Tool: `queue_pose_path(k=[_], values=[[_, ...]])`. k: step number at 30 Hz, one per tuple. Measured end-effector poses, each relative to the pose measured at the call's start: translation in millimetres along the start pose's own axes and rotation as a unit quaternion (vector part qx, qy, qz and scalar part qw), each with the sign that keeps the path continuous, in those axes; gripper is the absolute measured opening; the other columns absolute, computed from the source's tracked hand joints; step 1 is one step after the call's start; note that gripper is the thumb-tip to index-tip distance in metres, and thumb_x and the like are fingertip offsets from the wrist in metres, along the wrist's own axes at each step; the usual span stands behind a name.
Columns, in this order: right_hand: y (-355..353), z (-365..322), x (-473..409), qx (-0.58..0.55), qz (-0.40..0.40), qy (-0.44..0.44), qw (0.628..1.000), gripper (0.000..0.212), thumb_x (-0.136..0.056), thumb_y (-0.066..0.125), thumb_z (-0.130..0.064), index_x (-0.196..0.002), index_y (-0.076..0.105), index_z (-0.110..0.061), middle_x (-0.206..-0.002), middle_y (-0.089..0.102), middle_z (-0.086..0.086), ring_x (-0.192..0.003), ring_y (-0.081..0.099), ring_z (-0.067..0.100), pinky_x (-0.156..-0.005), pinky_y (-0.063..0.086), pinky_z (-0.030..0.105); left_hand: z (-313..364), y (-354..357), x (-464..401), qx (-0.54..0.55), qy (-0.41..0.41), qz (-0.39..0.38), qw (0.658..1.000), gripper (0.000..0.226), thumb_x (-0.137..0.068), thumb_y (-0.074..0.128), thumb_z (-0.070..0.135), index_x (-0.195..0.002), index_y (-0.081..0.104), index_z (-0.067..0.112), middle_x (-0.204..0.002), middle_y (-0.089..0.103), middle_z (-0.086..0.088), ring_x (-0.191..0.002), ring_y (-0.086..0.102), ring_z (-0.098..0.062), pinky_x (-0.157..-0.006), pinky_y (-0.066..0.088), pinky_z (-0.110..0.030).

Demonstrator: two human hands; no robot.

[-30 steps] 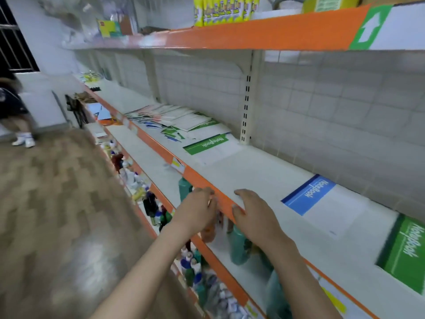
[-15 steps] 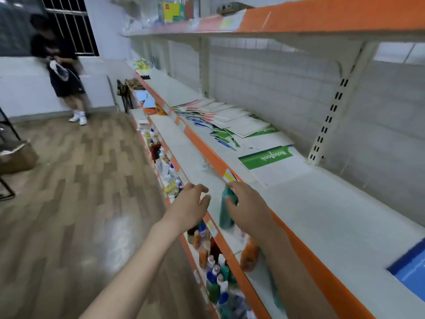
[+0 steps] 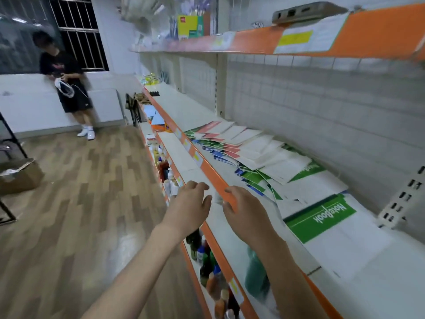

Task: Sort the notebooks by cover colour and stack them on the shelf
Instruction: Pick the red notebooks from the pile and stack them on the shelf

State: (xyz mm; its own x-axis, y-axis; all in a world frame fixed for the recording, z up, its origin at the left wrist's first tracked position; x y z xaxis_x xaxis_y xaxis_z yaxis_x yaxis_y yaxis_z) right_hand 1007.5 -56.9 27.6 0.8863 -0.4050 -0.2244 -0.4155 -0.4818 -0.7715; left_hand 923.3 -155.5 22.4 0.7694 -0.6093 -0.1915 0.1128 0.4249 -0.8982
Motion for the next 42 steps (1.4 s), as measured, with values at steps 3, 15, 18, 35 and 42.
queue_pose_path(k=[3,15,18,35,42], values=[[12.7,1.0,-25.5,0.005,-0.01,0.006,1.0,0.041,-0.097,0.046,-0.028,-0.136,0.043,-0.017,-0.136,0.049,-0.001,-0.121,0.048,0.02,-0.1,0.042,0.036,-15.2,9.4,-20.2,0.007,0.002,-0.02,1.0,0.037,-0.099,0.039,0.031,-0.134,0.045,0.02,-0.133,0.046,-0.004,-0.115,0.051,-0.023,-0.096,0.043,-0.043],[61.6,0.1,-155.0,0.038,0.029,0.048,0.998,0.036,-0.096,0.044,-0.028,-0.131,0.047,-0.021,-0.131,0.051,-0.002,-0.118,0.049,0.021,-0.094,0.042,0.034,-82.7,29.8,-154.3,0.016,0.049,-0.078,0.996,0.039,-0.1,0.039,0.034,-0.136,0.042,0.022,-0.14,0.041,-0.004,-0.122,0.047,-0.024,-0.099,0.042,-0.041],[70.7,-14.1,-200.1,0.035,0.059,0.055,0.996,0.035,-0.096,0.046,-0.029,-0.13,0.048,-0.022,-0.131,0.051,-0.002,-0.118,0.048,0.018,-0.091,0.039,0.031,-100.5,12.1,-204.3,0.011,0.081,-0.073,0.994,0.039,-0.1,0.038,0.034,-0.136,0.043,0.021,-0.139,0.042,-0.003,-0.126,0.043,-0.024,-0.101,0.041,-0.042],[113.7,-18.4,-358.5,0.07,0.138,0.148,0.977,0.035,-0.094,0.048,-0.024,-0.129,0.052,-0.018,-0.128,0.056,0.0,-0.114,0.052,0.016,-0.089,0.039,0.026,-186.2,6.2,-363.4,0.03,0.181,-0.149,0.972,0.037,-0.099,0.039,0.03,-0.134,0.046,0.018,-0.136,0.045,-0.003,-0.122,0.045,-0.022,-0.098,0.043,-0.043],[119.4,2.0,-418.2,0.069,0.142,0.163,0.974,0.039,-0.096,0.046,-0.025,-0.134,0.049,-0.016,-0.136,0.05,0.001,-0.124,0.047,0.016,-0.1,0.034,0.025,-213.1,17.1,-425.3,0.039,0.173,-0.152,0.972,0.038,-0.099,0.04,0.028,-0.133,0.047,0.016,-0.126,0.05,-0.007,-0.113,0.051,-0.026,-0.092,0.047,-0.044]])
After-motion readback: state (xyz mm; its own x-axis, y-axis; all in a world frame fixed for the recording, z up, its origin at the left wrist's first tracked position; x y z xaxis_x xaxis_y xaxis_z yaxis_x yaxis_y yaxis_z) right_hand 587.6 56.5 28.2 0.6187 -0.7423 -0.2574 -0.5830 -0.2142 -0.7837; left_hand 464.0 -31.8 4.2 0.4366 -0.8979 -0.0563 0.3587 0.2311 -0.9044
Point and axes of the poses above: each hand's wrist, its own x-axis away from the middle knuckle, its own y-axis out of the palm, z = x × y, the point moved 8 cm from there along -x, towards the middle knuckle
